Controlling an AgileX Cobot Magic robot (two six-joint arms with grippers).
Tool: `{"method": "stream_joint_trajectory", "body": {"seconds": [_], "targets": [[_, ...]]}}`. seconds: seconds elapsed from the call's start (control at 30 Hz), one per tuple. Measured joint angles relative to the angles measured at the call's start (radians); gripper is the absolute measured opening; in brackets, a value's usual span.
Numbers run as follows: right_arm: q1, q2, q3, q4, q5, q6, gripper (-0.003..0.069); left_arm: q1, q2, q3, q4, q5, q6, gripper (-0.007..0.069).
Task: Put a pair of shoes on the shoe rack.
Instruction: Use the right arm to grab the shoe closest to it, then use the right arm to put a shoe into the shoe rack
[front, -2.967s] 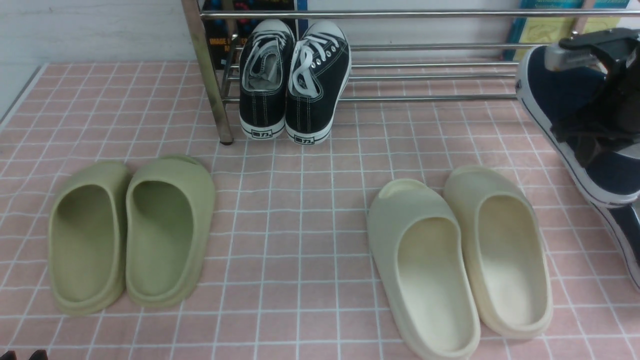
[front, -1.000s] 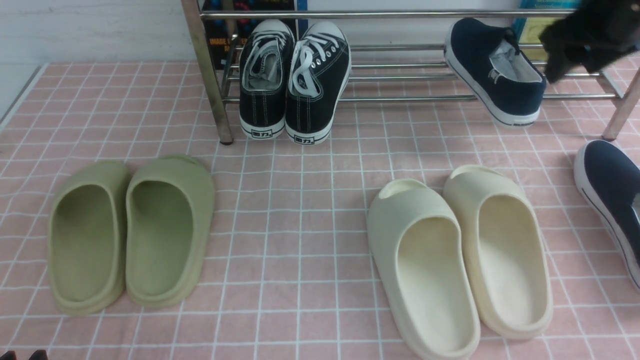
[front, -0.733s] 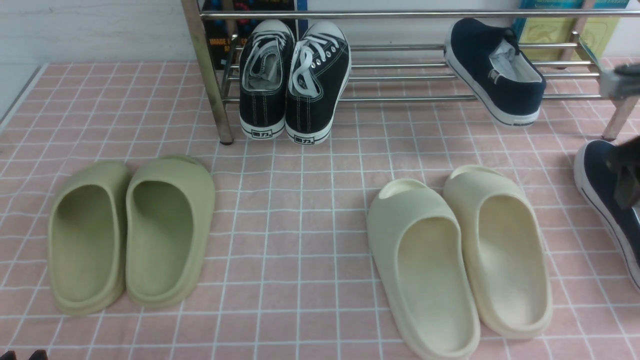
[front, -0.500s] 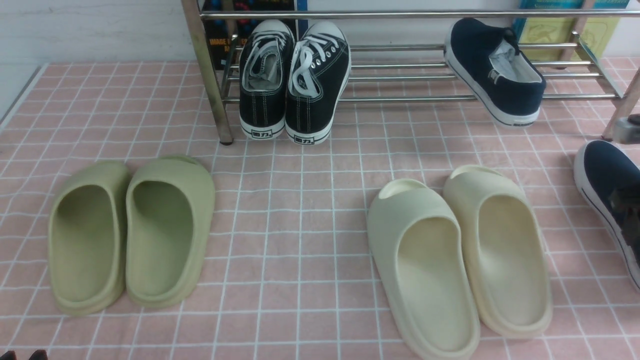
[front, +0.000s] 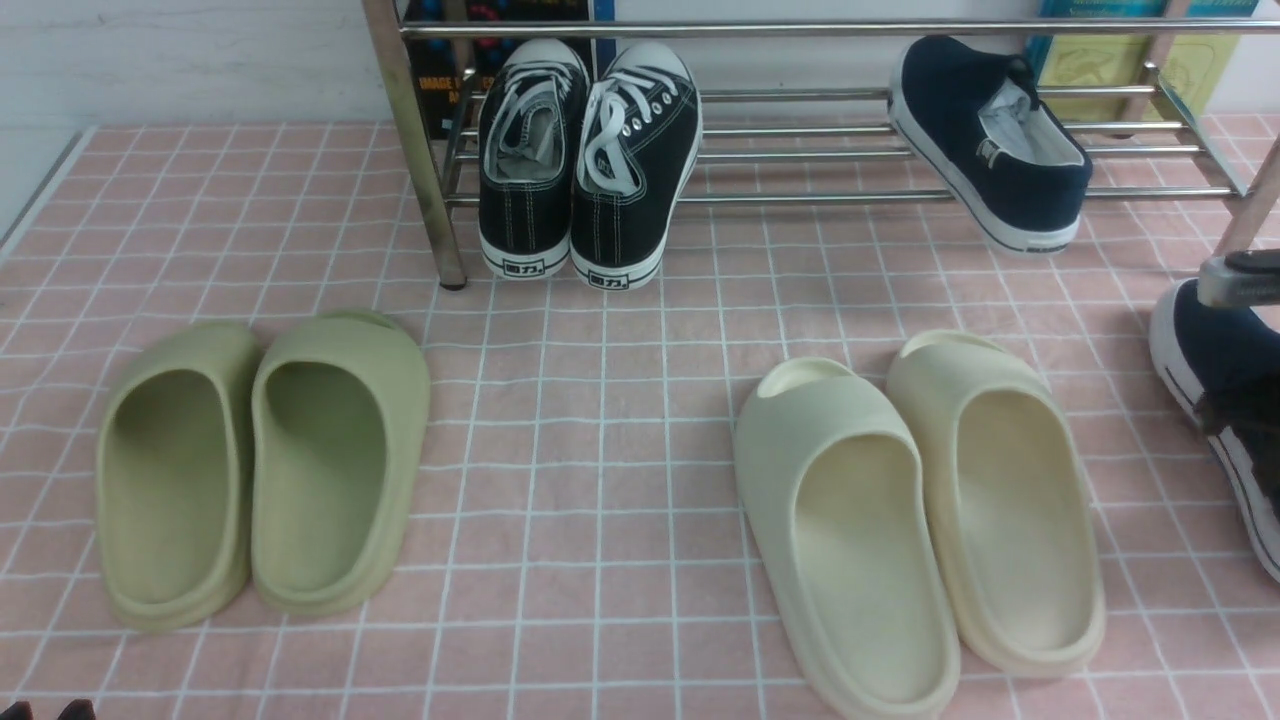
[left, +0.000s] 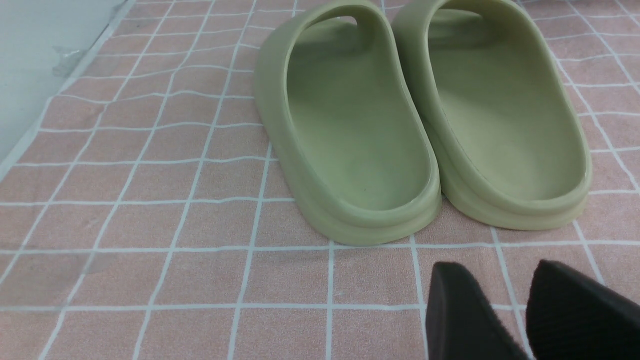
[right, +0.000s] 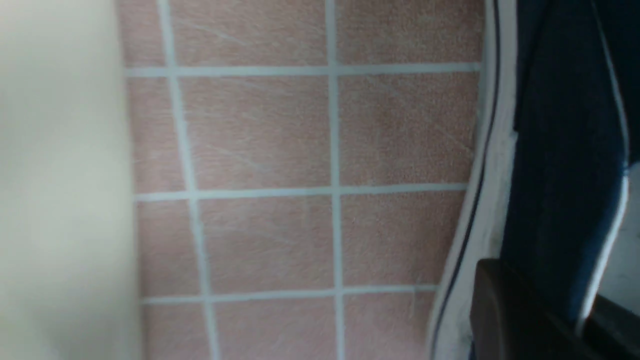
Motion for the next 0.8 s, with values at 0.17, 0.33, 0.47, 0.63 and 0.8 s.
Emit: {"method": "stream_joint_trajectory", "body": {"seconds": [0.17,0.33,0.47,0.63,0.8], "targets": [[0.070,-0.049,-0.087,0.028,0.062,-0.005,0.0008,0.000,0.000,0.000,0.001,0.000,0.000,0.0241],[0.104,-0.027,-0.210,0.034,0.075,-0.013,0.0008,0.000,0.000,0.000,0.001,0.000,0.000,0.0241],[0.104,0.018,-0.296,0.025,0.087,-0.014,0.0008,0.000,0.000,0.000,0.001,0.000,0.000,0.0241],[0.104,0.116,-0.439,0.007,0.132,-0.018,0.0008,0.000,0.000,0.000,0.001,0.000,0.000,0.0241],[0.104,0.242,-0.630,0.007,0.172,-0.023,0.0008,0.000,0.000,0.000,0.001,0.000,0.000,0.0241]]}}
